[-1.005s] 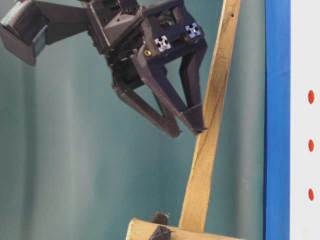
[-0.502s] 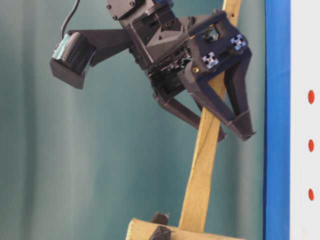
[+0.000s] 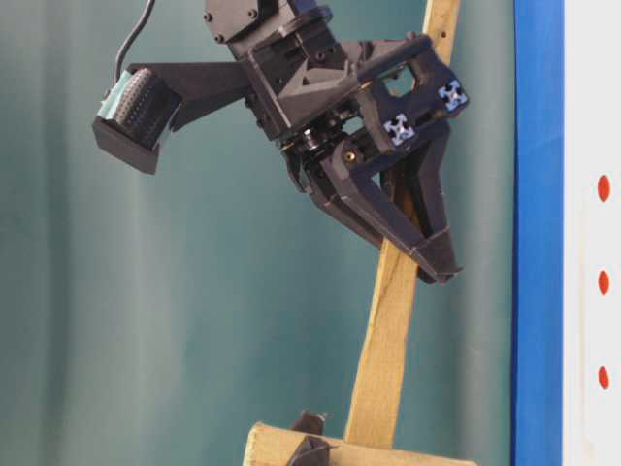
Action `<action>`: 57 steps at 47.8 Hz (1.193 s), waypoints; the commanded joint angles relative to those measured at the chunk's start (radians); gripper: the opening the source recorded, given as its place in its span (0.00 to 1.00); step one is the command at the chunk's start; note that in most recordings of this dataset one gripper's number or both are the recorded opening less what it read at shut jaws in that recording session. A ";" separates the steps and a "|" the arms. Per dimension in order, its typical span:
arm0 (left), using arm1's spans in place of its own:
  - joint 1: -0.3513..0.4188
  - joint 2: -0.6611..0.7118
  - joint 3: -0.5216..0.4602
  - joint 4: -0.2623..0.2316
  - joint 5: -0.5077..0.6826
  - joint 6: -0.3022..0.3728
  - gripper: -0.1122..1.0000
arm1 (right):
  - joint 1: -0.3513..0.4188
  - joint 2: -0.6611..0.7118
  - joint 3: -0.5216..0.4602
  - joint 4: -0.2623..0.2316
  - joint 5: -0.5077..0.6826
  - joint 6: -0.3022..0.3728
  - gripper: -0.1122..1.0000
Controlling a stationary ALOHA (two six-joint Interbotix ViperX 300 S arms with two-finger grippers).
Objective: Hit the mark with a hammer.
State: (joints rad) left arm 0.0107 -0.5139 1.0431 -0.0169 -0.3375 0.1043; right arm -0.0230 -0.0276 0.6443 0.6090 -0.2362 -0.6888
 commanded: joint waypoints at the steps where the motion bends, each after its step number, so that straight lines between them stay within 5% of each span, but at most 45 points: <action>1: -0.006 -0.015 -0.015 -0.002 -0.009 -0.006 0.51 | -0.008 -0.012 -0.021 0.002 -0.014 0.002 0.12; 30: -0.006 -0.017 -0.012 -0.002 0.012 -0.009 0.53 | -0.008 -0.015 -0.018 0.002 -0.029 0.041 0.12; 38: -0.006 -0.017 -0.011 -0.002 0.017 -0.009 0.86 | -0.008 -0.020 -0.014 0.003 -0.031 0.061 0.12; 57: 0.023 -0.144 0.054 -0.002 0.086 -0.009 0.80 | -0.008 -0.127 0.086 0.003 -0.008 0.163 0.12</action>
State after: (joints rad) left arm 0.0261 -0.6151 1.0953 -0.0184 -0.2654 0.0966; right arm -0.0261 -0.0951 0.7225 0.6090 -0.2408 -0.5492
